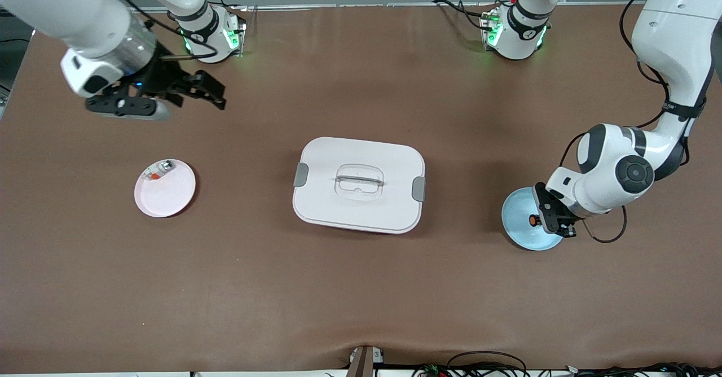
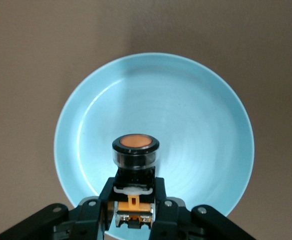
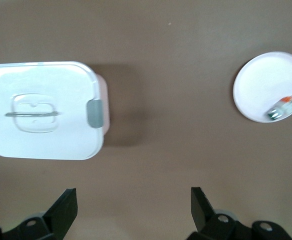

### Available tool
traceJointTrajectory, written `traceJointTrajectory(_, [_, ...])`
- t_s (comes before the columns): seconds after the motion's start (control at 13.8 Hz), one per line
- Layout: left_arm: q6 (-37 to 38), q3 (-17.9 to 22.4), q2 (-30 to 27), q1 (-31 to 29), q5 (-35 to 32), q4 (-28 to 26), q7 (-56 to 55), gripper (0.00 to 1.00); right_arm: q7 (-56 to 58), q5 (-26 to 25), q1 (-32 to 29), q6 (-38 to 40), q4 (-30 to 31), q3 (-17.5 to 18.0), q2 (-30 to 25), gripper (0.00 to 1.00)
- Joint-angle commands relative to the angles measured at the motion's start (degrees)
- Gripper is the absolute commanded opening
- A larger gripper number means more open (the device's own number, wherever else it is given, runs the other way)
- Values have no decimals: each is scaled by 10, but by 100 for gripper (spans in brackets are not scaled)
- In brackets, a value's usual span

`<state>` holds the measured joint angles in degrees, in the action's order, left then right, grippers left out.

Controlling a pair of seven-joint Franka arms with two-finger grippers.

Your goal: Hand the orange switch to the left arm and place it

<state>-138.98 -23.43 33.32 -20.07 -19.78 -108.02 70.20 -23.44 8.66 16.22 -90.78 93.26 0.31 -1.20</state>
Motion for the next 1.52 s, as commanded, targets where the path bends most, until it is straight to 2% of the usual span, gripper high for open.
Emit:
traceJointTrajectory(0.0, [-3,-5,10,-5,-42,7,13,0,58,-29,-46,1,27,14,-28,100])
traceJointTrajectory(0.51, [-3,-5,18,6,-54,-1,13,0,160,-64,-124,5,5,-2,-22,100])
traceJointTrajectory(0.58, [-3,-6,21,6,-54,-2,6,11,173,-64,-135,5,0,-2,-22,100])
traceJointTrajectory(0.65, [-3,-6,23,5,-53,-3,-6,46,180,-64,-148,5,-7,-1,-21,100])
traceJointTrajectory(0.73, [-2,-7,22,6,-53,-2,-19,99,189,-64,-159,5,-16,0,-19,100])
traceJointTrajectory(0.94, [-2,-12,18,5,-50,3,-42,100,221,-62,-189,3,-24,1,-14,100])
traceJointTrajectory(1.09, [3,-13,5,1,-44,8,-71,100,225,-68,-187,8,-39,-1,-14,100])
traceJointTrajectory(1.23, [15,-17,-20,0,-37,9,-155,100,226,-72,-189,13,-42,-1,-13,100])
traceJointTrajectory(1.45, [62,-27,-41,-1,0,40,-238,100,227,-72,-190,14,-34,-1,-2,100])
